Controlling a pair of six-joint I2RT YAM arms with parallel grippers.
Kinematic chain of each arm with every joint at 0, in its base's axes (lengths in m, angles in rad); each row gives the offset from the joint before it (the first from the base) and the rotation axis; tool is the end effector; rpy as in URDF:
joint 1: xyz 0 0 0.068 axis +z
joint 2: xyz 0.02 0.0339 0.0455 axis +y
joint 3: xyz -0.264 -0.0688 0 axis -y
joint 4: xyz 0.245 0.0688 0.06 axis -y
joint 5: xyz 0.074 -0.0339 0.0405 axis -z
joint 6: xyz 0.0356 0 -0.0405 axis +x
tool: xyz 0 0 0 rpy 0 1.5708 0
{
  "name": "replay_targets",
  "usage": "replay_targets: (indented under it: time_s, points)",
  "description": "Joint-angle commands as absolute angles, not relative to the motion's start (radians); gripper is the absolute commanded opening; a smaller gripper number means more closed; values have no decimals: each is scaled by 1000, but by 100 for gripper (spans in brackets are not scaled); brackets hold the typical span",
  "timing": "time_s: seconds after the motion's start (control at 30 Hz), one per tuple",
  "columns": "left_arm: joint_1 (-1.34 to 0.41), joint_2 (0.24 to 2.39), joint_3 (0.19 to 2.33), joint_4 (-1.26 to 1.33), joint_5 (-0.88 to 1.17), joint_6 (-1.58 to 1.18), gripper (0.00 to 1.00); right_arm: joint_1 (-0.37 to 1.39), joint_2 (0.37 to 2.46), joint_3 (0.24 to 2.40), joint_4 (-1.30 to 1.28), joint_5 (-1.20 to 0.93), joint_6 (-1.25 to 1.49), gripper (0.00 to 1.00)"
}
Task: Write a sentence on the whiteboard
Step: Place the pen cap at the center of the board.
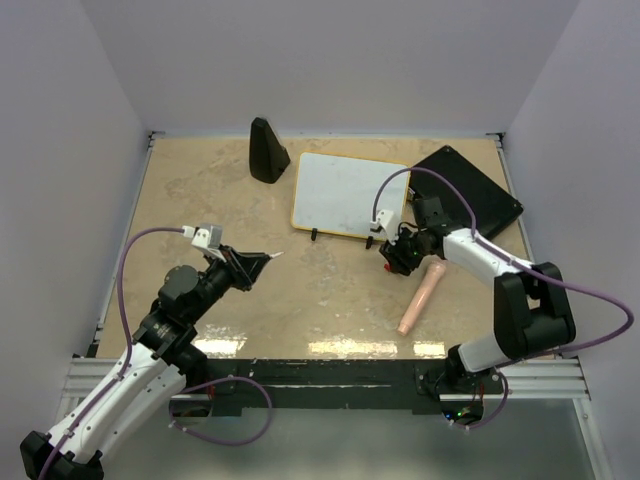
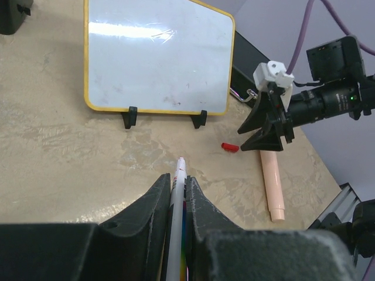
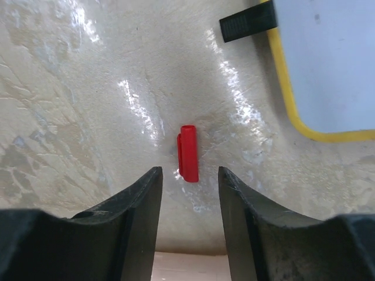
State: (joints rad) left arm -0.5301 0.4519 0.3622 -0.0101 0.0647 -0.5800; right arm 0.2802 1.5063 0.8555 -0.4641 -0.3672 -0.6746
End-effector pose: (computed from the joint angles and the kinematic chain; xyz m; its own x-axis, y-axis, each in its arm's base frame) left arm 0.1204 -0.0732 0.2557 -0.3788 -0.4119 -0.8288 0.4214 0.7206 -0.5507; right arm 0.2670 0.0901 0.1800 -0.4178 -0.7268 -0.5452 -0.8591 0.5112 -0.0233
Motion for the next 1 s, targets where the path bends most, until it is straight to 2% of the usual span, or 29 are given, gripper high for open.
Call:
replay_targets:
  time_s: [0.0, 0.4, 0.67, 0.97]
  points:
    - [-523, 446, 393, 23, 112, -565, 0, 233, 1402, 907, -489, -485, -689, 50]
    - [-523, 479, 368, 153, 196, -575, 0, 210, 1342, 945, -522, -679, -712, 59]
    - [-523, 512, 347, 233, 230, -586, 0, 126, 1330, 989, -529, -762, -692, 64]
    - [-523, 502, 337, 272, 245, -561, 0, 2, 1481, 1210, -646, -901, -703, 69]
